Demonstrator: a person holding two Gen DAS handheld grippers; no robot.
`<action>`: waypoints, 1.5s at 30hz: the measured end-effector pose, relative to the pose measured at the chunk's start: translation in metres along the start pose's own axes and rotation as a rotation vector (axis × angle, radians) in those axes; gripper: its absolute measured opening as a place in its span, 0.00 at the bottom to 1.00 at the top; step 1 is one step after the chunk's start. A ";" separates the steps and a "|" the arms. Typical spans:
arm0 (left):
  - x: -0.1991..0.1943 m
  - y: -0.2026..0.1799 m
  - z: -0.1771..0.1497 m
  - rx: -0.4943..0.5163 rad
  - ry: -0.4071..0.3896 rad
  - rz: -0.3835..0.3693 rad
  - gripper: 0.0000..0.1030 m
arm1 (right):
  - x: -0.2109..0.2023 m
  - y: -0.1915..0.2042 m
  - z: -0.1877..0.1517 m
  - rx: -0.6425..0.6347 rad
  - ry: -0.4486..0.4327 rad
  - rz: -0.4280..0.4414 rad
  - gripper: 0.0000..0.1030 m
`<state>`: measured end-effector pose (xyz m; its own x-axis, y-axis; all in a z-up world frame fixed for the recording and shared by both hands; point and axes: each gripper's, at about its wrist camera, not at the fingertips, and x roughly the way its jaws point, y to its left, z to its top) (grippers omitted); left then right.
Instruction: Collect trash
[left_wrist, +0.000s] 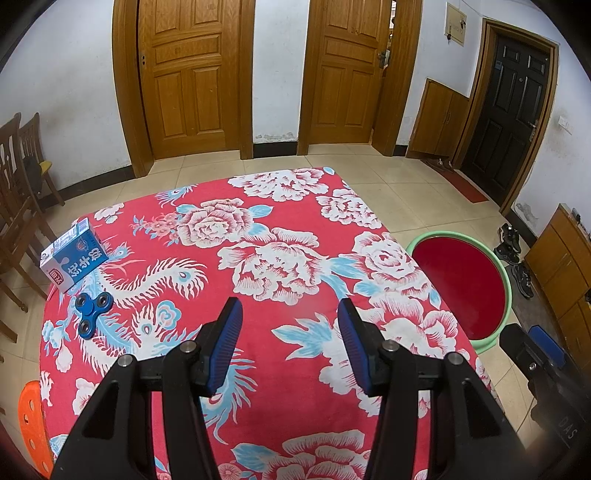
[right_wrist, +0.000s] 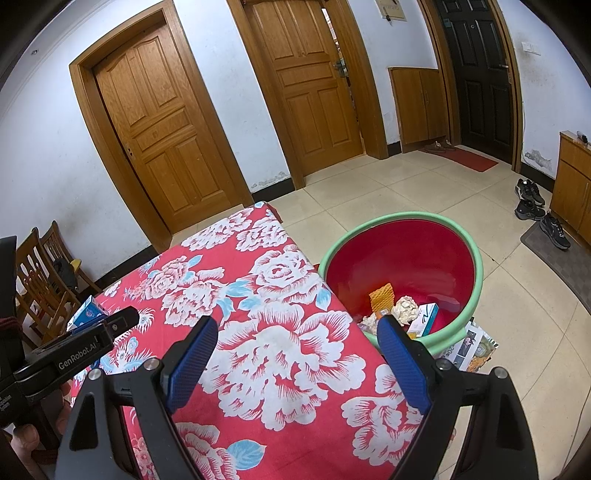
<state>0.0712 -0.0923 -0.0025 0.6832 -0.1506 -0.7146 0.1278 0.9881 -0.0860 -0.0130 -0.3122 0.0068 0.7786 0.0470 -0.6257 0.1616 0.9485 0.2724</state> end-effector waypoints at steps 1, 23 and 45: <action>0.000 0.000 0.000 0.000 0.000 0.000 0.52 | 0.000 0.000 0.000 0.000 0.000 0.000 0.87; 0.000 0.000 0.000 0.000 0.001 0.001 0.52 | 0.000 0.000 0.000 0.000 0.001 0.000 0.87; -0.001 0.000 0.000 0.001 0.001 0.001 0.52 | -0.001 0.001 -0.001 0.002 0.004 0.002 0.87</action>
<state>0.0710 -0.0927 -0.0016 0.6826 -0.1490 -0.7155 0.1273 0.9883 -0.0844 -0.0146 -0.3111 0.0068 0.7767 0.0500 -0.6278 0.1610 0.9479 0.2747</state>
